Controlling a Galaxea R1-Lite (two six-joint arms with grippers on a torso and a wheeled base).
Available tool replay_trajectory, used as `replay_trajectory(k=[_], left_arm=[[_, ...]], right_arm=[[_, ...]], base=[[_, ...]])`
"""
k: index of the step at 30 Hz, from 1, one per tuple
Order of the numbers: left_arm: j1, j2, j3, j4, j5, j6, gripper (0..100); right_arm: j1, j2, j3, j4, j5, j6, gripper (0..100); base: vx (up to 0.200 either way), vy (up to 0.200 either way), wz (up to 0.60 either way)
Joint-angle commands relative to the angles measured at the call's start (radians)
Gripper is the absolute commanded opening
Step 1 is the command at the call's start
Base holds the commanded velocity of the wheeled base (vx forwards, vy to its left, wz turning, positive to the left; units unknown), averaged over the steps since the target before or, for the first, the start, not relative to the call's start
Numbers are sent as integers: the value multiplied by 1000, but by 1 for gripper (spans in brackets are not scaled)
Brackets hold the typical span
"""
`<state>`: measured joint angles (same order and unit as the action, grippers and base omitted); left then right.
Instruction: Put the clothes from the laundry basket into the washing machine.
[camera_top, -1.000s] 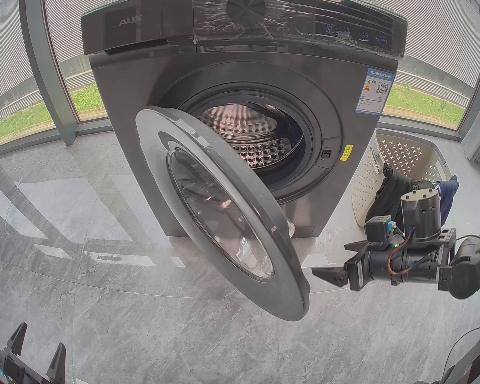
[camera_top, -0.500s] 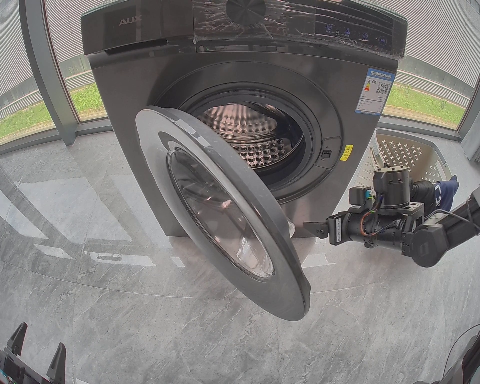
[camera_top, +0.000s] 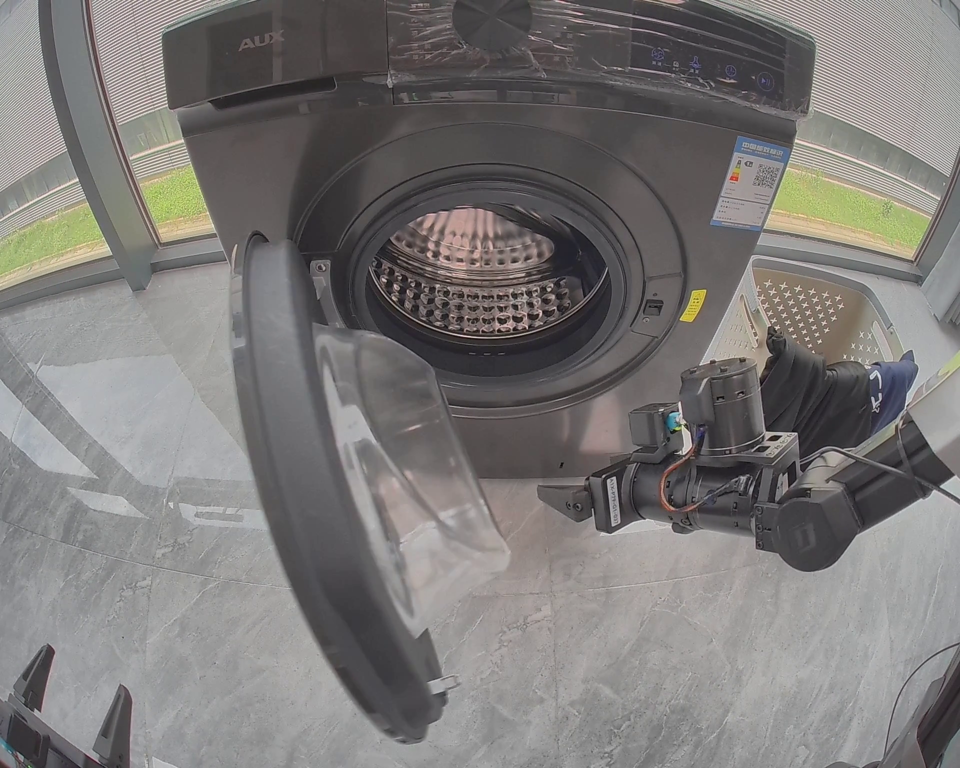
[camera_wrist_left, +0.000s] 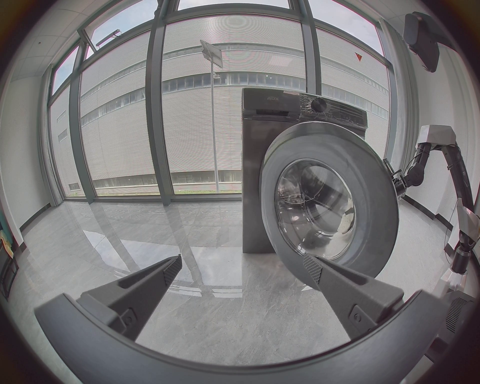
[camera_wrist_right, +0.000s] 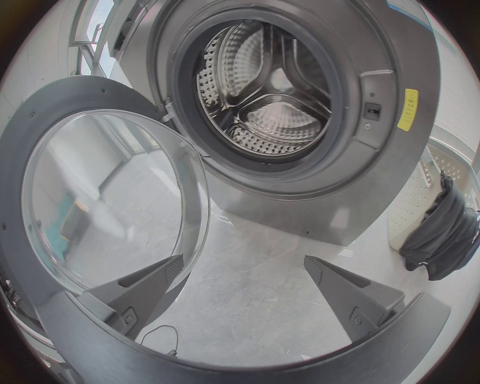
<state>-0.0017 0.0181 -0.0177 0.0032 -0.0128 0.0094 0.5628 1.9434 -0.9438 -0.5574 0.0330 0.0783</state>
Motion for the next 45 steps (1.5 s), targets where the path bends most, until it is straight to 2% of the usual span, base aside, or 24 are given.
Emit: replay_trajectory(k=[1,11,14,20,29,34,45], left_arm=[[0,-17,16,0,0,0,100],[0,-17,16,-2,0,0,100],[0,-17,16,-2,-1,0,100],[0,-17,16,-2,0,1,100],[2,-17,16,-2,0,1,100],[2,-17,16,-2,0,1,100],[0,-17,16,-2,0,1,100]], right_arm=[[-1,-3,-10,-1,-2,1,100],[31,68,-84,-24,7,5,100],[51,100,-113,-44,8,8,100],[123,198,-236,-50,7,63,100],[183,302,-343,-52,7,70,100],[232,364,-466,-52,-4,147,100],[213,405,-555,-48,-7,147,100]], base=[[0,0,0],[-180,0,0],[0,0,0],[0,0,0],[0,0,0],[0,0,0],[0,0,0]])
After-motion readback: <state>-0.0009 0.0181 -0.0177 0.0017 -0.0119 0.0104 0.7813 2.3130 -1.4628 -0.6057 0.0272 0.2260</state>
